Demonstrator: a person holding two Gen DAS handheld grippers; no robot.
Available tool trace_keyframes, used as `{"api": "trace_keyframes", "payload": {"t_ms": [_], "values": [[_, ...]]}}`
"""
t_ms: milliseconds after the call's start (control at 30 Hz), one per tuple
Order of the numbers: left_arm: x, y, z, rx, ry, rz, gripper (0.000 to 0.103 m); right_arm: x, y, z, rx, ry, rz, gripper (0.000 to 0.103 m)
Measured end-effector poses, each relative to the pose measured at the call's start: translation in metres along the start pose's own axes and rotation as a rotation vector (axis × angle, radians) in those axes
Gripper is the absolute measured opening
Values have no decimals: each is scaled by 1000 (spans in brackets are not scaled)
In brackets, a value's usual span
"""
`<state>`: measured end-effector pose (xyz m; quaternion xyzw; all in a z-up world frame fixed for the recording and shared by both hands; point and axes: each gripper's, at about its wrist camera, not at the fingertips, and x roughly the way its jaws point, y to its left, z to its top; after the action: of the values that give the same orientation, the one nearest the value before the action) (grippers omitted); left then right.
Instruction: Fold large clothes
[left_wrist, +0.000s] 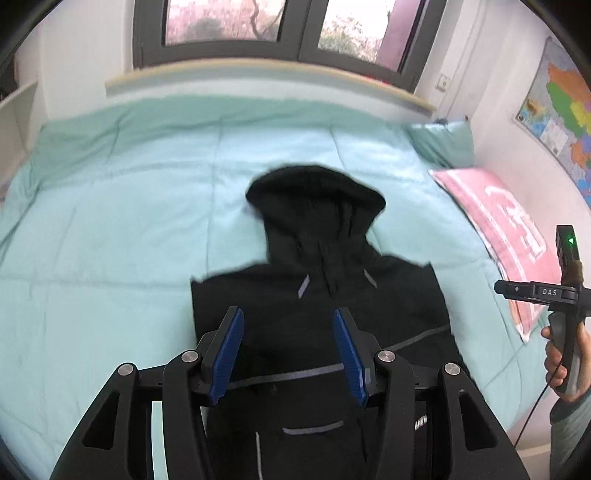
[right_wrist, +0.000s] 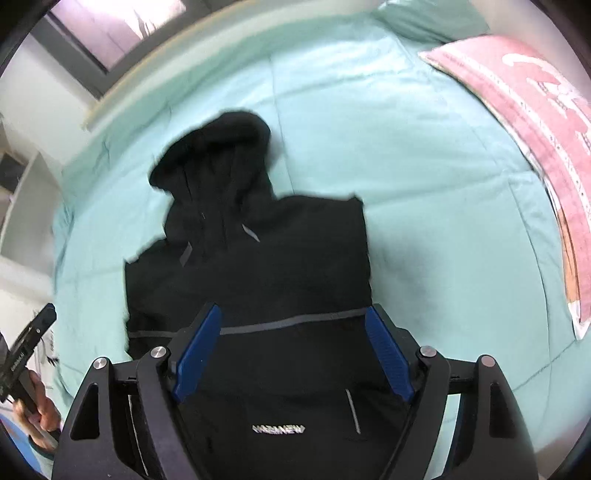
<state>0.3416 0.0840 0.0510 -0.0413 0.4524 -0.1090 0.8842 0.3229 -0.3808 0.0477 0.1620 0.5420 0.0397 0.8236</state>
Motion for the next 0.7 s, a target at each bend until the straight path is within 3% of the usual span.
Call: {"api": "trace_keyframes", "payload": {"t_ms": [133, 300, 400, 500, 700], "values": [[9, 9, 27, -39, 2, 0, 52, -14, 16, 27, -1, -99, -30, 82], [59, 20, 65, -78, 17, -5, 52, 0, 30, 63, -11, -147, -13, 82], [96, 28, 84, -95, 37, -24, 52, 25, 39, 86, -29, -145, -11, 82], [138, 33, 103, -98, 47, -9, 52, 59, 49, 107, -56, -122, 15, 72], [220, 45, 133, -107, 72, 10, 52, 134, 64, 147, -96, -79, -12, 71]]}}
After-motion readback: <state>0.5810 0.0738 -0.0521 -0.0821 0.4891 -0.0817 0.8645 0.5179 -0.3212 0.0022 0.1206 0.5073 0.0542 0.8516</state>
